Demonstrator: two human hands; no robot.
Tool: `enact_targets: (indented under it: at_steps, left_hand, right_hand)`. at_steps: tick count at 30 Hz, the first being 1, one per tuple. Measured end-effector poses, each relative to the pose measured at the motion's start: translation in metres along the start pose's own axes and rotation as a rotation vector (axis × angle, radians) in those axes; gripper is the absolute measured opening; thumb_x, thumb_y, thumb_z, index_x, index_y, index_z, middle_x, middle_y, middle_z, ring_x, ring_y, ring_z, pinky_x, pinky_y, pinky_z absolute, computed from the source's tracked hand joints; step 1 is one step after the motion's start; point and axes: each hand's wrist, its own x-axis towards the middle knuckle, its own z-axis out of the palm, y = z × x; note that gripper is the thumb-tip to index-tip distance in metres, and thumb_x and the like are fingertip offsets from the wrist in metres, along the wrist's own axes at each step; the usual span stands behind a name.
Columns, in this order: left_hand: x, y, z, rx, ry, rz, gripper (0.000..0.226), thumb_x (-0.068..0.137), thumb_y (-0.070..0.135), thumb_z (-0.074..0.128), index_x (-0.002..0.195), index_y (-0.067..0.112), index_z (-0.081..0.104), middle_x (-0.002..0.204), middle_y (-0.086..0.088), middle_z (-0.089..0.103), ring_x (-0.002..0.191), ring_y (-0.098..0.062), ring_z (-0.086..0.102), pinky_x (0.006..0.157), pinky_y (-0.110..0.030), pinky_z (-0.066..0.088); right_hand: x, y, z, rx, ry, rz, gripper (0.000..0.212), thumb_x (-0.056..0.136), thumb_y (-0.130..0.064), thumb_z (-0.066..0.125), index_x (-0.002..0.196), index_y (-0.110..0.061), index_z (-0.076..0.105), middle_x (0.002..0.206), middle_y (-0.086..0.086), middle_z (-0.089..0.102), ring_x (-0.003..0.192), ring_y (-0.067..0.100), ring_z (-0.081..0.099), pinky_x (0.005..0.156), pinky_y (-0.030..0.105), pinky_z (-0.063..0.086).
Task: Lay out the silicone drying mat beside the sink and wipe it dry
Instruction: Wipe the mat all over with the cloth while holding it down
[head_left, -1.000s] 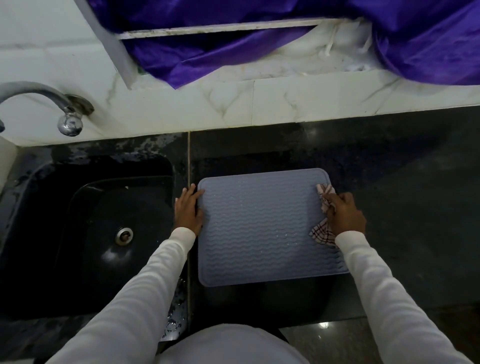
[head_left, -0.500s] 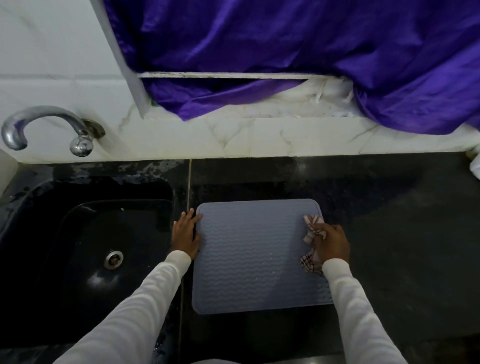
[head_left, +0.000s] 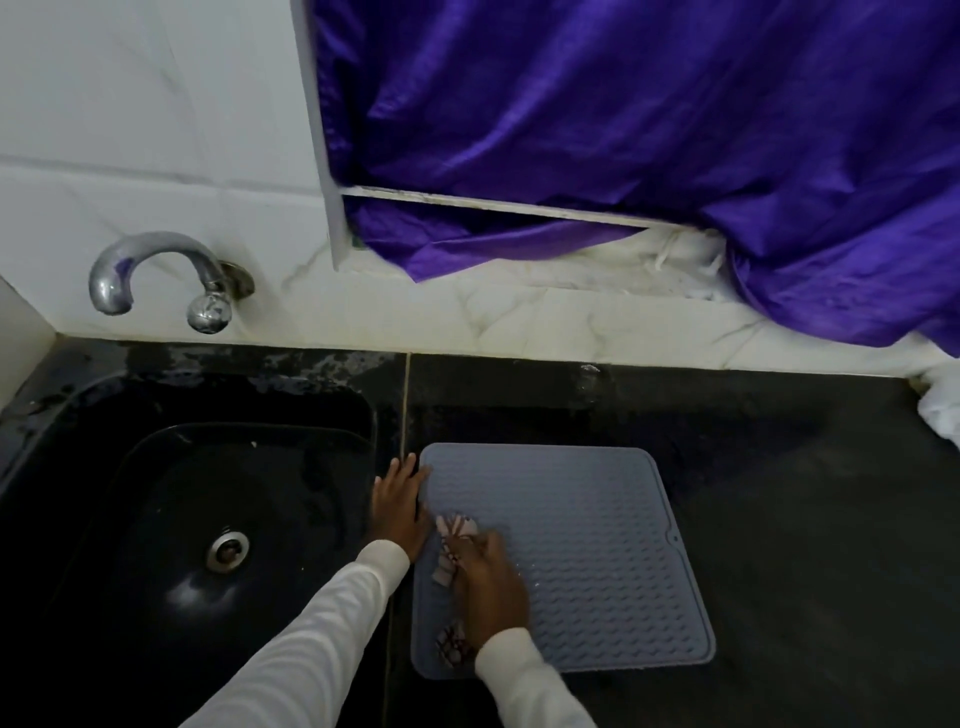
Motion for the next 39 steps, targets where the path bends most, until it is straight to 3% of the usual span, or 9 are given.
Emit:
enact_targets:
  at_steps: [4,7,10,16,20,23,26,30,39]
  left_hand:
    - [-0.002,0.002,0.000,0.025,-0.016,0.004,0.060,0.085,0.031,0.030,0.144,0.019,0.037,0.157,-0.006,0.020,0.146,-0.026,0.008,0.115,-0.040,-0.004]
    - [-0.005,0.005,0.000,0.032,-0.002,0.014,0.058,0.090,0.012,0.045,0.146,0.018,0.032,0.158,-0.006,0.016,0.147,-0.025,0.005,0.116,-0.040,-0.006]
    - [-0.006,0.004,-0.004,0.021,-0.037,0.021,0.059,0.088,0.022,0.036,0.147,0.017,0.032,0.158,-0.005,0.015,0.147,-0.025,0.004,0.116,-0.040,-0.007]
    - [-0.009,0.005,-0.008,0.086,-0.084,0.058,0.062,0.091,0.019,0.042,0.150,0.016,0.021,0.160,-0.006,0.005,0.147,-0.025,-0.004,0.116,-0.043,-0.009]
    - [-0.010,0.007,-0.008,0.138,-0.091,0.047,0.061,0.094,0.017,0.038,0.151,0.017,0.016,0.160,-0.005,0.001,0.147,-0.025,-0.007,0.118,-0.045,-0.007]
    - [-0.007,0.005,-0.006,0.131,-0.090,0.042,0.057,0.097,0.016,0.033,0.151,0.019,0.015,0.160,-0.003,0.001,0.146,-0.023,-0.008,0.118,-0.044,-0.007]
    - [-0.006,0.002,-0.004,0.135,-0.112,0.038,0.057,0.097,0.017,0.029,0.152,0.020,0.013,0.160,-0.001,0.000,0.146,-0.022,-0.009,0.117,-0.044,-0.009]
    - [-0.006,-0.001,0.000,0.149,-0.110,0.046,0.066,0.087,0.034,0.005,0.152,0.021,0.012,0.160,0.002,0.000,0.146,-0.022,-0.010,0.114,-0.041,-0.014]
    - [-0.006,0.005,-0.002,0.112,-0.063,0.022,0.058,0.097,0.011,0.032,0.151,0.024,0.015,0.160,0.003,0.005,0.146,-0.019,-0.008,0.113,-0.038,-0.015]
  right_hand:
    - [0.002,0.012,0.020,-0.328,-0.043,-0.120,0.063,0.093,-0.027,0.040,0.147,-0.045,0.015,0.147,0.012,0.035,0.105,0.035,0.061,0.085,0.043,0.053]
    - [0.000,0.007,0.016,-0.235,0.029,-0.084,0.056,0.095,-0.028,0.044,0.145,-0.044,0.023,0.140,0.007,0.042,0.107,0.031,0.059,0.087,0.040,0.053]
    - [-0.003,0.004,0.023,-0.320,0.108,-0.139,0.069,0.089,-0.023,0.059,0.142,-0.041,0.018,0.132,0.009,0.048,0.097,0.029,0.064,0.081,0.038,0.055]
    - [-0.003,-0.002,0.019,-0.274,0.103,-0.103,0.037,0.092,-0.064,0.031,0.110,-0.038,0.051,0.102,-0.009,0.060,0.097,0.025,0.061,0.077,0.037,0.047]
    - [0.002,0.004,0.010,-0.297,0.083,-0.065,0.024,0.094,-0.055,0.044,0.110,-0.038,0.049,0.104,0.000,0.060,0.089,0.026,0.062,0.076,0.040,0.049]
    - [0.006,0.013,-0.004,-0.348,-0.028,-0.028,0.046,0.095,-0.022,0.047,0.134,-0.045,0.038,0.122,0.007,0.049,0.094,0.033,0.059,0.068,0.037,0.043]
    - [0.010,0.032,-0.023,-0.290,0.040,0.026,0.031,0.098,-0.041,0.042,0.128,-0.045,0.037,0.115,0.003,0.048,0.096,0.027,0.059,0.081,0.037,0.049]
    - [0.016,0.066,-0.046,-0.296,0.059,0.108,0.045,0.092,-0.058,0.034,0.129,-0.038,0.051,0.109,-0.003,0.050,0.091,0.026,0.061,0.072,0.031,0.044]
    - [0.025,0.112,-0.100,-0.051,0.137,0.261,0.047,0.081,-0.071,0.050,0.086,-0.024,0.048,0.074,-0.003,0.065,0.070,0.017,0.061,0.069,0.035,0.043]
